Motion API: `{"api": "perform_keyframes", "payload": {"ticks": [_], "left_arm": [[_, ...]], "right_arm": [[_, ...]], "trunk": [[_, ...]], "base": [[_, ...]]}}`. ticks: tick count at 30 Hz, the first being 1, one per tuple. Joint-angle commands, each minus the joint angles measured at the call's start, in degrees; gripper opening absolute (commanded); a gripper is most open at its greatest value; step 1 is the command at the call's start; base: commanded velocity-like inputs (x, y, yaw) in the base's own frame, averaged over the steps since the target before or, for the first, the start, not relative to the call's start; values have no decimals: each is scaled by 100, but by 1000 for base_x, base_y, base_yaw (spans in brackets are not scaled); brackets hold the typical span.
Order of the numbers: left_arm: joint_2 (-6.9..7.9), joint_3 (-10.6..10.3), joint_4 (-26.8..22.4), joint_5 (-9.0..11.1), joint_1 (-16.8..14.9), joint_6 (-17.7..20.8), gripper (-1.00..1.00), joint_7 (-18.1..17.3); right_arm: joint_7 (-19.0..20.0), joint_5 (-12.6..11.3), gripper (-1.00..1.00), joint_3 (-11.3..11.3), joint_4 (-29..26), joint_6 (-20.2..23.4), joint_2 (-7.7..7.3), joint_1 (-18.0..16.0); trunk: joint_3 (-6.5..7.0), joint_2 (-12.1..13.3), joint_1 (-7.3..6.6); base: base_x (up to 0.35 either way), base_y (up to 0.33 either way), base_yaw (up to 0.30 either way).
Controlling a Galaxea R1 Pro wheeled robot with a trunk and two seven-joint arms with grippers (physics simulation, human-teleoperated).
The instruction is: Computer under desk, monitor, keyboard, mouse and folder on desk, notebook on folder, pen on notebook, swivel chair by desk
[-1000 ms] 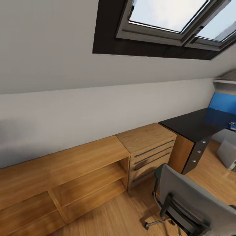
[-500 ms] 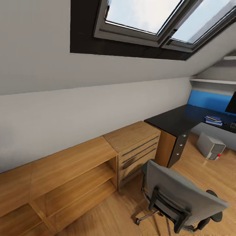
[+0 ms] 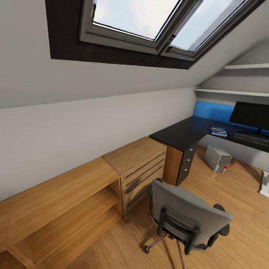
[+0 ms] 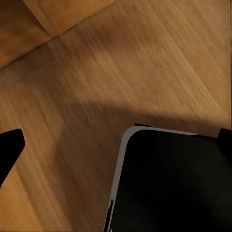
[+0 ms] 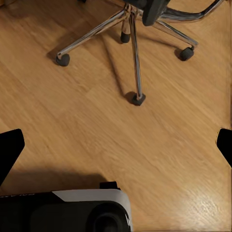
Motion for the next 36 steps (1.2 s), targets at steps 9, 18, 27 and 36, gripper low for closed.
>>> {"api": "perform_keyframes", "payload": {"ticks": [9, 18, 27, 36], "left_arm": [[-1, 6, -9, -42, 2, -8, 100, 37], [-1, 6, -9, -42, 2, -8, 100, 37], [-1, 6, -9, -42, 2, -8, 100, 37], [-1, 6, -9, -42, 2, -9, 100, 37]], "right_arm": [[-8, -53, 100, 52, 12, -24, 0, -8], [-8, -53, 100, 52, 13, -16, -5, -8], [1, -46, 100, 52, 14, -15, -6, -8], [17, -45, 100, 52, 14, -15, -6, -8]], "trunk": [[-11, -11, 4], [-11, -11, 4], [-11, -11, 4], [-20, -11, 4]], "base": [[0, 0, -284], [0, 0, -276], [0, 0, -274], [0, 0, -277]]}}
